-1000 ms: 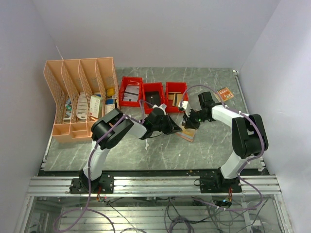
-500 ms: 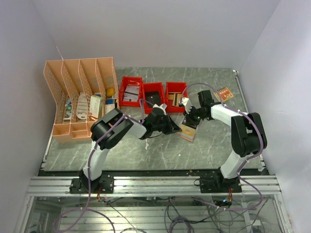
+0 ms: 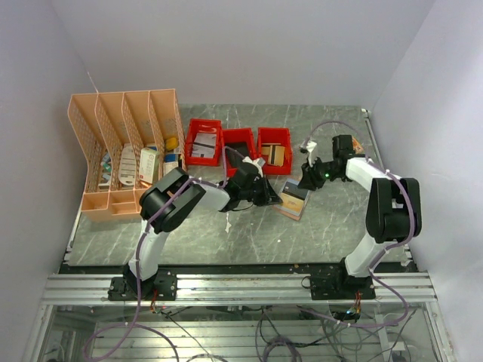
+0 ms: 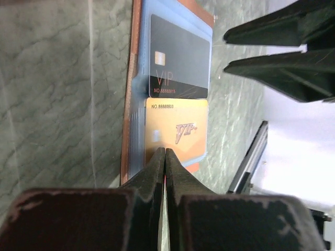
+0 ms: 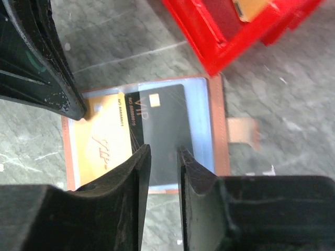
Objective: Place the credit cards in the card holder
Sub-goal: Insert the credit card into the card holder, then move the card holder to the center of the board.
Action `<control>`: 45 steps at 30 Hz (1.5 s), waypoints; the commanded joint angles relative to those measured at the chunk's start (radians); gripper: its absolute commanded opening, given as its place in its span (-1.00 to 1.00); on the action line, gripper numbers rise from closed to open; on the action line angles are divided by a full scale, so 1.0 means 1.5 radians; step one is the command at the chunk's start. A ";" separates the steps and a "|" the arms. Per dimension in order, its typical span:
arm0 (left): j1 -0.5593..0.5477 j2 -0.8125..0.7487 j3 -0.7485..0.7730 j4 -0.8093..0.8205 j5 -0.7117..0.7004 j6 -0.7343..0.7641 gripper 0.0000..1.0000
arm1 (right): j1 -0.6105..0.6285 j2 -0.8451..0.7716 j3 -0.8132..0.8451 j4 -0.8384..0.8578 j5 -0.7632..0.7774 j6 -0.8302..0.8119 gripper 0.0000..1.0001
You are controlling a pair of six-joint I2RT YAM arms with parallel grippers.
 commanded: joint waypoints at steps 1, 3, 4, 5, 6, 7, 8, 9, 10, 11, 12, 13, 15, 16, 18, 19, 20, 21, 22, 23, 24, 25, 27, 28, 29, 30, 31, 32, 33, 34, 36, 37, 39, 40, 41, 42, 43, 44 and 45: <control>0.009 0.004 0.043 -0.144 -0.006 0.113 -0.81 | -0.052 0.014 0.017 -0.044 -0.084 0.027 -0.41; 0.017 0.013 0.061 -0.168 0.002 0.134 -0.81 | -0.072 0.024 0.016 -0.041 -0.086 0.041 -0.30; 0.020 0.016 0.067 -0.177 0.005 0.144 -0.81 | -0.077 0.030 0.016 -0.038 -0.082 0.047 -0.25; 0.023 0.018 0.073 -0.191 0.007 0.152 -0.81 | -0.080 0.040 0.019 -0.040 -0.079 0.049 -0.22; 0.025 0.019 0.077 -0.200 0.007 0.161 -0.81 | -0.081 0.053 0.025 -0.045 -0.075 0.051 -0.21; 0.027 0.020 0.082 -0.210 0.007 0.169 -0.81 | -0.082 0.072 0.031 -0.053 -0.075 0.051 -0.20; 0.029 0.020 0.087 -0.219 0.008 0.177 -0.81 | -0.083 0.083 0.039 -0.061 -0.076 0.050 -0.20; 0.030 0.021 0.092 -0.226 0.008 0.185 -0.80 | -0.083 0.090 0.043 -0.063 -0.074 0.052 -0.20; 0.031 0.022 0.095 -0.232 0.009 0.192 -0.81 | -0.083 0.094 0.043 -0.061 -0.069 0.055 -0.18; 0.032 0.021 0.098 -0.237 0.008 0.198 -0.80 | -0.083 0.094 0.042 -0.056 -0.063 0.058 -0.17; 0.033 0.019 0.100 -0.239 0.008 0.202 -0.80 | -0.084 0.093 0.040 -0.051 -0.055 0.062 -0.15; 0.033 0.017 0.100 -0.238 0.009 0.205 -0.80 | -0.085 0.092 0.038 -0.044 -0.047 0.065 -0.13; 0.033 0.012 0.102 -0.234 0.009 0.212 -0.79 | -0.089 0.092 0.036 -0.045 -0.042 0.064 -0.11; 0.033 0.008 0.101 -0.232 0.007 0.217 -0.78 | -0.091 0.092 0.036 -0.046 -0.039 0.062 -0.11; 0.034 -0.015 0.093 -0.220 -0.002 0.218 -0.78 | -0.093 0.091 0.031 -0.048 -0.030 0.059 -0.12; 0.033 -0.027 0.087 -0.212 -0.007 0.220 -0.77 | -0.094 0.089 0.028 -0.051 -0.025 0.054 -0.14; 0.033 -0.042 0.079 -0.206 -0.012 0.219 -0.77 | -0.093 0.086 0.025 -0.056 -0.023 0.047 -0.16; 0.033 -0.056 0.071 -0.198 -0.015 0.219 -0.77 | -0.093 0.083 0.023 -0.061 -0.026 0.039 -0.18; 0.032 -0.068 0.062 -0.188 -0.016 0.217 -0.77 | -0.093 0.079 0.022 -0.071 -0.034 0.024 -0.19; 0.031 -0.079 0.052 -0.178 -0.016 0.215 -0.77 | -0.093 0.075 0.022 -0.086 -0.047 0.006 -0.20; 0.029 -0.088 0.044 -0.167 -0.014 0.210 -0.77 | -0.094 0.070 0.025 -0.096 -0.057 -0.006 -0.21; 0.025 -0.095 0.034 -0.154 -0.010 0.204 -0.77 | -0.095 0.063 0.027 -0.094 -0.064 -0.008 -0.21; 0.014 -0.103 0.016 -0.138 -0.006 0.192 -0.78 | -0.106 0.049 0.036 -0.071 -0.067 0.011 -0.16; 0.007 -0.106 0.010 -0.134 -0.006 0.188 -0.78 | -0.110 0.047 0.043 -0.061 -0.062 0.023 -0.14; -0.001 -0.107 0.005 -0.131 -0.007 0.183 -0.78 | -0.112 0.048 0.053 -0.055 -0.054 0.031 -0.14; -0.009 -0.109 0.000 -0.128 -0.009 0.175 -0.78 | -0.112 0.052 0.062 -0.051 -0.044 0.036 -0.14; -0.017 -0.109 -0.005 -0.124 -0.012 0.171 -0.78 | -0.112 0.057 0.067 -0.049 -0.036 0.040 -0.17; -0.024 -0.112 -0.009 -0.123 -0.017 0.166 -0.79 | -0.112 0.065 0.071 -0.046 -0.027 0.041 -0.24; -0.030 -0.114 -0.013 -0.125 -0.020 0.163 -0.80 | -0.112 0.073 0.076 -0.045 -0.014 0.042 -0.34; -0.034 -0.119 -0.018 -0.128 -0.029 0.161 -0.80 | -0.112 0.081 0.083 -0.047 -0.003 0.040 -0.46; -0.040 -0.135 -0.031 -0.135 -0.051 0.161 -0.82 | -0.112 0.092 0.095 -0.049 0.016 0.039 -0.75; -0.042 -0.145 -0.038 -0.139 -0.063 0.161 -0.82 | -0.112 0.093 0.098 -0.045 0.024 0.039 -0.87; -0.044 -0.166 -0.054 -0.148 -0.089 0.165 -0.83 | -0.109 0.095 0.100 -0.031 0.044 0.042 -1.00; -0.043 -0.177 -0.061 -0.151 -0.099 0.169 -0.84 | -0.106 0.103 0.105 -0.027 0.051 0.042 -1.00; -0.043 -0.184 -0.066 -0.152 -0.105 0.170 -0.84 | -0.102 0.112 0.112 -0.030 0.058 0.039 -1.00; -0.043 -0.190 -0.070 -0.153 -0.109 0.170 -0.84 | -0.099 0.122 0.118 -0.037 0.060 0.034 -1.00; -0.043 -0.192 -0.075 -0.151 -0.108 0.168 -0.84 | -0.094 0.131 0.123 -0.046 0.062 0.030 -1.00; -0.044 -0.191 -0.080 -0.146 -0.105 0.164 -0.84 | -0.088 0.136 0.125 -0.049 0.067 0.027 -1.00; -0.043 -0.189 -0.084 -0.139 -0.101 0.155 -0.84 | -0.085 0.139 0.123 -0.048 0.073 0.025 -1.00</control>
